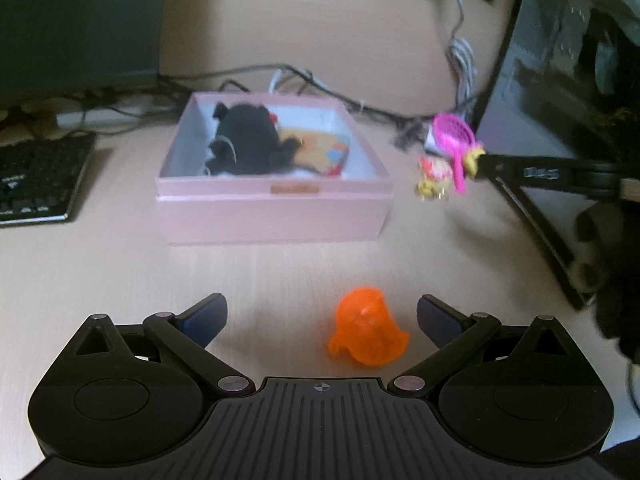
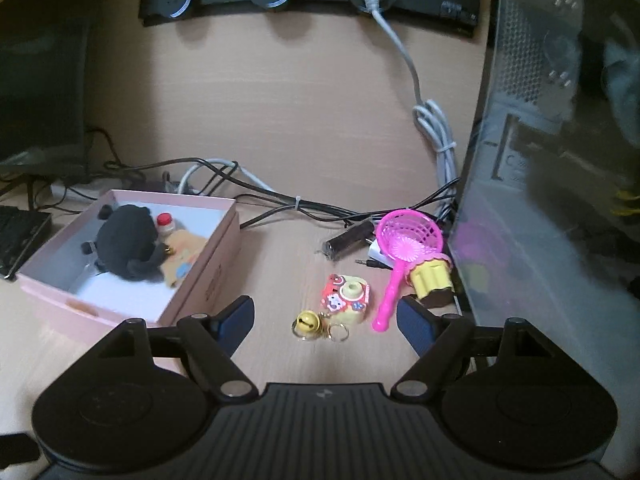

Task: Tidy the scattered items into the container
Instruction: 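Grasp the red Hello Kitty toy with the right tool while the left approaches the orange toy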

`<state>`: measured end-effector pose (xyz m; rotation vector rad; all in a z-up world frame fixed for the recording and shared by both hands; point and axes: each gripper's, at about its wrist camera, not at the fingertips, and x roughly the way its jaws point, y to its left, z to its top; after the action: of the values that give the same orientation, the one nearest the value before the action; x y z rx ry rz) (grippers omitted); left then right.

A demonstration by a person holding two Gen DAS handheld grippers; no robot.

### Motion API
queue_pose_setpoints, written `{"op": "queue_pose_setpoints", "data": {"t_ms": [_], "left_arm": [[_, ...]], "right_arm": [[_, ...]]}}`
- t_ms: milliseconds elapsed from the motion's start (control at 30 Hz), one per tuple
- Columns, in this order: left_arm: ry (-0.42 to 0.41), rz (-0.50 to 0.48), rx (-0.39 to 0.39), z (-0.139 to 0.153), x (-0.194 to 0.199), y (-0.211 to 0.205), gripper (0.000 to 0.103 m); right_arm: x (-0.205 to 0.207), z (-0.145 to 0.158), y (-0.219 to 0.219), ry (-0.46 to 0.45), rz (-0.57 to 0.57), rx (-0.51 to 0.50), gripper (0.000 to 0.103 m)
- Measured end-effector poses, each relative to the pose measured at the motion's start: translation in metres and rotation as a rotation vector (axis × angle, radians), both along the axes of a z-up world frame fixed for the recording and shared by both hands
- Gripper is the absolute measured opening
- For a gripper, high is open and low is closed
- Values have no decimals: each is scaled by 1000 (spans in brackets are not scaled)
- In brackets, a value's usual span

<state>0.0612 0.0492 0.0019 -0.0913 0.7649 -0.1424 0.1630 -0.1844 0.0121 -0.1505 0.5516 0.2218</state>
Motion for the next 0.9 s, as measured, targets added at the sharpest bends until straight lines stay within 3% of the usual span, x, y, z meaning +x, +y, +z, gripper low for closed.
{"op": "queue_pose_setpoints", "data": {"t_ms": [100,200,333,567,600,633,667,900], "left_arm": [[1,35,33,6,0,-5,103],[-18,46,51,12,-8,-5,103],[29,97,97,8,-17,2,103],[60,157,125,12,-37,33,103],[58,154,125,13,-38,35,103],[57,146,124,13,-39,38,103],[56,137,123,13,-39,39,103],[63,-5,82,6,-20,26,103]], "right_arm": [[16,-15,3,13,5,-7,70],[36,-28,4,13,-39,-10,70],[72,-41,10,57,-84,18,70],[120,-71,28,103,-136,-73,70],[122,-72,25,108,-142,-60,67],[122,-71,23,118,-141,-48,50],[120,-69,20,127,-137,-41,46],[53,-35,-6,83,-90,13,44]]}}
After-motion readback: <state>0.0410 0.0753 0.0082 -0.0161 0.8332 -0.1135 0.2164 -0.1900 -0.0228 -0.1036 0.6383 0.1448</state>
